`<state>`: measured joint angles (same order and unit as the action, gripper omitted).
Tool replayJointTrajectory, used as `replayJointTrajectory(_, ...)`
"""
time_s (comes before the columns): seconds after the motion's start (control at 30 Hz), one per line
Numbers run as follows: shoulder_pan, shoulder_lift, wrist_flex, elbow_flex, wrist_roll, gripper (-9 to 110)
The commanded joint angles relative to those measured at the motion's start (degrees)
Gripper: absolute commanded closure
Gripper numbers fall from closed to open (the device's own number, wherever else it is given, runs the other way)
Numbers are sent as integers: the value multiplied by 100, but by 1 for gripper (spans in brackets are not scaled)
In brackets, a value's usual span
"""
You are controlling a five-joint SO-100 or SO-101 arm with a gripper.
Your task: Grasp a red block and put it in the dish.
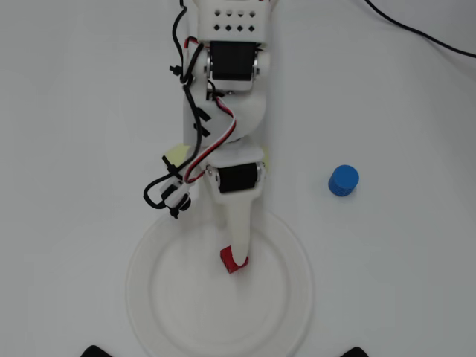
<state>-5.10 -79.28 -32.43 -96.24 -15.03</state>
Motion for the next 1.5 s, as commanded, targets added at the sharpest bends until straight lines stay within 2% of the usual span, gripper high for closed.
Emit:
replayJointTrajectory(0.0,53,-1020,-712,352,70,65)
replayJointTrajectory(0.2,44,-2733,-2628,18,264,61)
replayJointTrajectory(0.5,-53,-6671,-3015,-3164,343,62)
replayJointTrajectory(0.7,-26,-8420,-3762,-4245,431,63)
replayJointTrajectory(1.47,-62,-11830,-4746,-7374,932,67)
